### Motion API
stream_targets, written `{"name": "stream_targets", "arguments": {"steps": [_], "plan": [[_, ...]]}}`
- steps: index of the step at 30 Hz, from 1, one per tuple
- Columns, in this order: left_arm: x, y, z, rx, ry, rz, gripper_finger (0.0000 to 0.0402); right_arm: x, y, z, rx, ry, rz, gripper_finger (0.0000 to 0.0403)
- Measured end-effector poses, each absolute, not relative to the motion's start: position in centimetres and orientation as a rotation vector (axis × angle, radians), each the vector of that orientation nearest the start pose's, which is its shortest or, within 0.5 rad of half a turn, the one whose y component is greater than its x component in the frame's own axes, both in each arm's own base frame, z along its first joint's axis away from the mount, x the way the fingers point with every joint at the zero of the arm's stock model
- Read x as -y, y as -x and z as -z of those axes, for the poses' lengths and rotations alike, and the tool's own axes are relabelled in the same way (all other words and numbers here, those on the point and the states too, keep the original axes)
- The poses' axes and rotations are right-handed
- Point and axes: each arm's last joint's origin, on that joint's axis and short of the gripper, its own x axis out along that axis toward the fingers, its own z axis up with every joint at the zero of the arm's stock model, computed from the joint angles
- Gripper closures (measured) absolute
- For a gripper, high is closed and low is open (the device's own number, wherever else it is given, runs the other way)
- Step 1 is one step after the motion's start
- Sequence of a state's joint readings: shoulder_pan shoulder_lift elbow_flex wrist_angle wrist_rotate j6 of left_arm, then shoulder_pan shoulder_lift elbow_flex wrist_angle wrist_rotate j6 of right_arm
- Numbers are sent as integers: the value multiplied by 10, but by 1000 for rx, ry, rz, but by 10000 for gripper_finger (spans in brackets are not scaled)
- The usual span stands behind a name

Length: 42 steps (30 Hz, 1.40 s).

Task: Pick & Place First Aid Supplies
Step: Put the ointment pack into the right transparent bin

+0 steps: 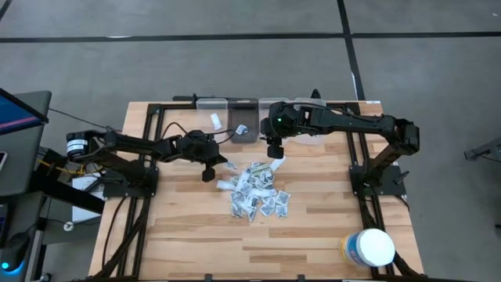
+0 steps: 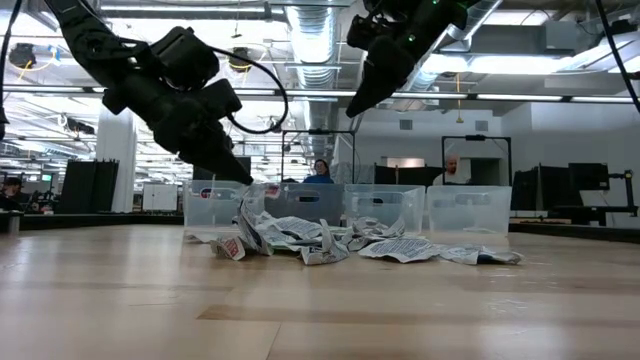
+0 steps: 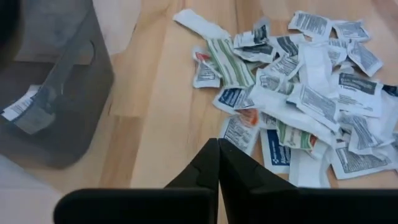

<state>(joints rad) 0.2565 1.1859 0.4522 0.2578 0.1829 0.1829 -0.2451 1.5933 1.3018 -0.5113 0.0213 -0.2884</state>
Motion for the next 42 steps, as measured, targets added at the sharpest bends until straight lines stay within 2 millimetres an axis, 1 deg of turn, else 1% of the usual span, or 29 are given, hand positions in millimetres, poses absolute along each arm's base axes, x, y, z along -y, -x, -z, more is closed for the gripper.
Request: {"name": "stream_targets", "arguments": {"steps": [11,14,22,25,27,30,35,38,42], "plan": [[-53,-219,-193,-431,-99,-58,397,82,-337,-287,-776,88,61,283],[-53,-219,-194,-426,-99,-59,398,81,-344,-278,-783,41,28,283],[-53,-219,-194,-421,-89,-61,398,79,-363,-248,-790,-153,-150,279],[-53,-219,-194,-421,-87,-62,397,79,-369,-245,-766,-188,-171,265],[-53,-219,-194,-421,-86,-61,396,77,-371,-243,-772,-200,-171,250],[-53,-219,-194,-420,-86,-62,397,71,-378,-239,-747,-196,-181,225],[-52,-221,-197,-392,-92,-56,396,64,-386,-223,-788,-190,-156,189],[-52,-221,-199,-371,-97,-58,397,64,-389,-219,-785,-177,-131,179],[-53,-223,-202,-332,-105,-62,397,64,-389,-219,-787,-169,-114,177]]}}
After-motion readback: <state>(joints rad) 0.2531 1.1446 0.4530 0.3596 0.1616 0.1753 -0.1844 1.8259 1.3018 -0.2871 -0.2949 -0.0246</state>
